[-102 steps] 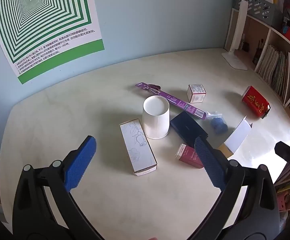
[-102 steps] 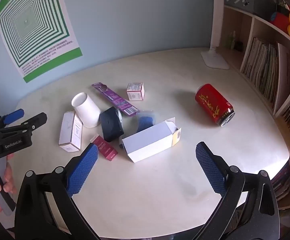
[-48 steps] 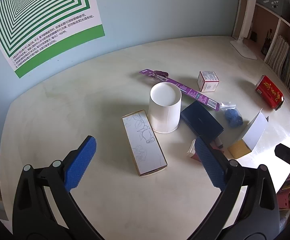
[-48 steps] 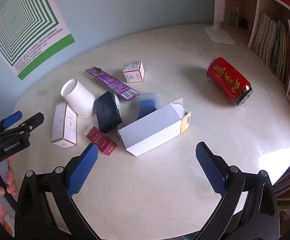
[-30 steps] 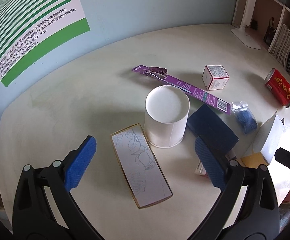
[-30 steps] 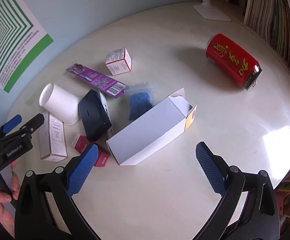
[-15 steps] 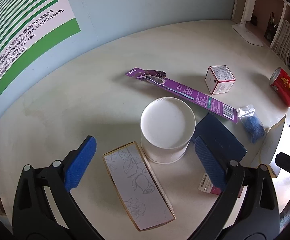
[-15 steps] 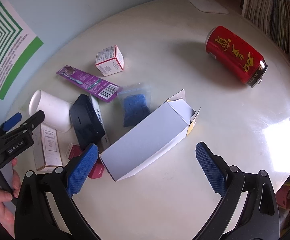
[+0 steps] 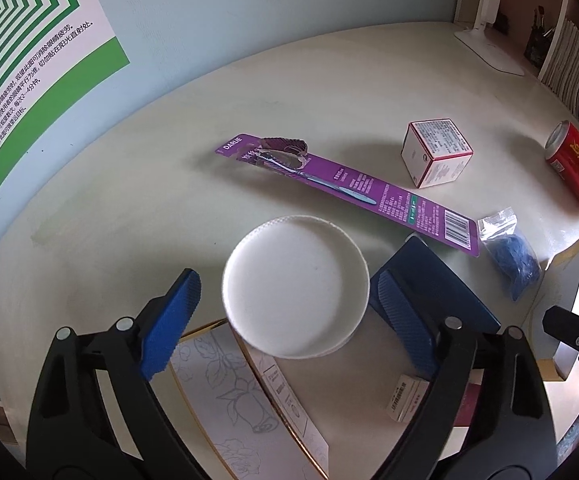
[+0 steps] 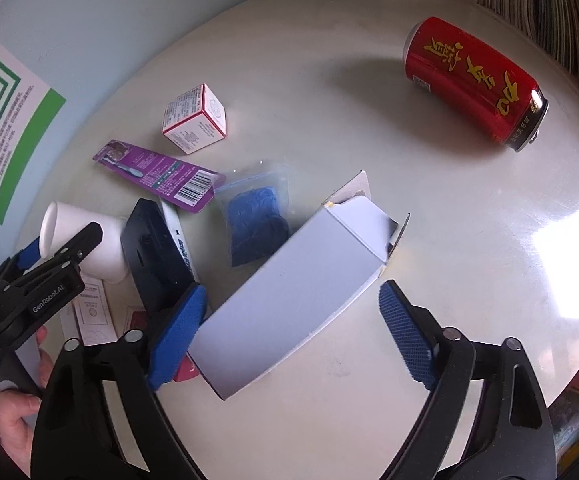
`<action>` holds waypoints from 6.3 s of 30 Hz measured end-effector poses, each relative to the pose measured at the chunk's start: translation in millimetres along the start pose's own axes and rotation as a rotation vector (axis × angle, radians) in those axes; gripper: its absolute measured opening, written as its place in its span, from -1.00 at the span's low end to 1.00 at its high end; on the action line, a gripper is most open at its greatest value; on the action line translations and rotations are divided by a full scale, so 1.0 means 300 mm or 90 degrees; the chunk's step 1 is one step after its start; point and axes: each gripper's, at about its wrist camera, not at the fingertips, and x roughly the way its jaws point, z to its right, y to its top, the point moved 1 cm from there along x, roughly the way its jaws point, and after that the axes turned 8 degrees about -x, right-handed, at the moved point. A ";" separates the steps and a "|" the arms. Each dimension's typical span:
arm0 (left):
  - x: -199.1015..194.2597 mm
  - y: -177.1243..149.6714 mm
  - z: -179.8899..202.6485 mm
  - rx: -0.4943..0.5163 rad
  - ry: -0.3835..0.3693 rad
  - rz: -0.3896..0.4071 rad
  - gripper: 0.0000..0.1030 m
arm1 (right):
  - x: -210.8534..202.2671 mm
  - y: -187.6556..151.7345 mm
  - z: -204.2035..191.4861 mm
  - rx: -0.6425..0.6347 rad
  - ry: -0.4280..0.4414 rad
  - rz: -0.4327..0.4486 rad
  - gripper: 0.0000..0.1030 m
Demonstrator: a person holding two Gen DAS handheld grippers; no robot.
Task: Collect trash
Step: 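Grasp the white paper cup with left tool while right tool grasps the white carton, then carry cup and carton to the teal wastebasket and open both tools, then return both tools from the wastebasket to the table, then grasp the floral box with left tool while right tool grasps the blue bag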
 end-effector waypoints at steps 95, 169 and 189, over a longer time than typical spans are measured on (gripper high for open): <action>-0.162 -1.546 1.408 0.664 -0.243 -0.141 0.13 | -0.048 -1.722 1.149 0.566 0.018 0.020 -0.31; -0.436 -0.583 0.308 0.103 -0.045 0.048 0.82 | -0.386 -0.471 0.379 -0.062 0.154 0.129 0.41; -0.267 -0.317 -0.124 -0.092 0.041 0.038 0.87 | -0.090 -0.014 -0.052 -0.163 0.122 0.036 0.51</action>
